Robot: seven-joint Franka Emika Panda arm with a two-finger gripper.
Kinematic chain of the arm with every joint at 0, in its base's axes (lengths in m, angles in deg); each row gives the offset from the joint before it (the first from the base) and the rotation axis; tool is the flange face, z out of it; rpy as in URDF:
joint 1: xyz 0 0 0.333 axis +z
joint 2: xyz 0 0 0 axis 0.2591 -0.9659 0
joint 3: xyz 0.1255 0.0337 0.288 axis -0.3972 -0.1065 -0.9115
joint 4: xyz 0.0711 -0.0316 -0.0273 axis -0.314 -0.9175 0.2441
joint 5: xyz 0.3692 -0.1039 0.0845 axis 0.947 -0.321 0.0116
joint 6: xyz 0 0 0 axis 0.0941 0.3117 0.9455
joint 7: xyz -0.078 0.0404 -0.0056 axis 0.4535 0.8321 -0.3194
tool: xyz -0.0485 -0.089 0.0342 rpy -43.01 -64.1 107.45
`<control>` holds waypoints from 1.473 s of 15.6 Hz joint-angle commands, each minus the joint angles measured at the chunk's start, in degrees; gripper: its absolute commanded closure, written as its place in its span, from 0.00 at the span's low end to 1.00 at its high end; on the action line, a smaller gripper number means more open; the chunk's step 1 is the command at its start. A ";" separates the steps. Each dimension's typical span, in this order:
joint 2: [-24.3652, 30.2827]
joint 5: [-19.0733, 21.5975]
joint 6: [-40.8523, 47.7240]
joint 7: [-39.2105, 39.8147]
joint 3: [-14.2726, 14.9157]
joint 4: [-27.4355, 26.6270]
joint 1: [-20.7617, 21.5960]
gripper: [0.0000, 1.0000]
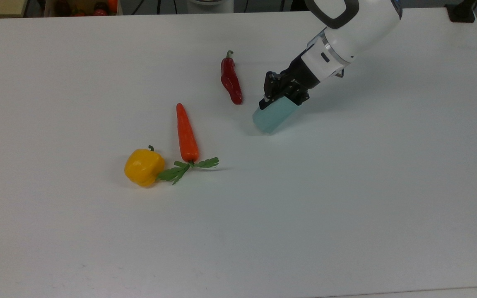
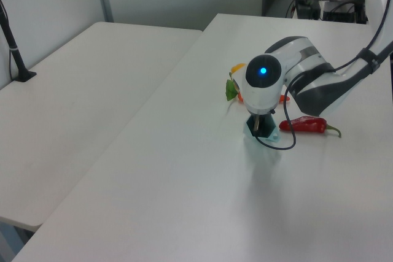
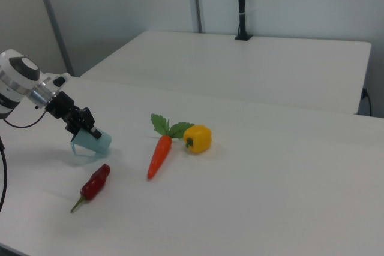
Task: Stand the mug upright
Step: 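Lift and rotate the mug upright, carrying it past the chili pepper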
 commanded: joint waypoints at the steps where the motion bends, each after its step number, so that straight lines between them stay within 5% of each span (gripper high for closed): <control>1: 4.27 5.03 0.26 2.07 0.30 -0.99 -1.83 1.00; 7: 9.37 17.24 0.35 15.84 0.30 -0.99 -7.72 1.00; 12: 12.71 30.95 0.35 38.76 1.69 -0.64 -15.88 1.00; 14: 13.68 36.84 1.14 46.25 5.90 -0.64 -16.78 1.00; 19: 13.34 41.60 1.23 57.69 16.71 -1.17 -16.96 1.00; 23: 11.50 44.24 1.14 65.78 21.03 -1.25 -19.49 1.00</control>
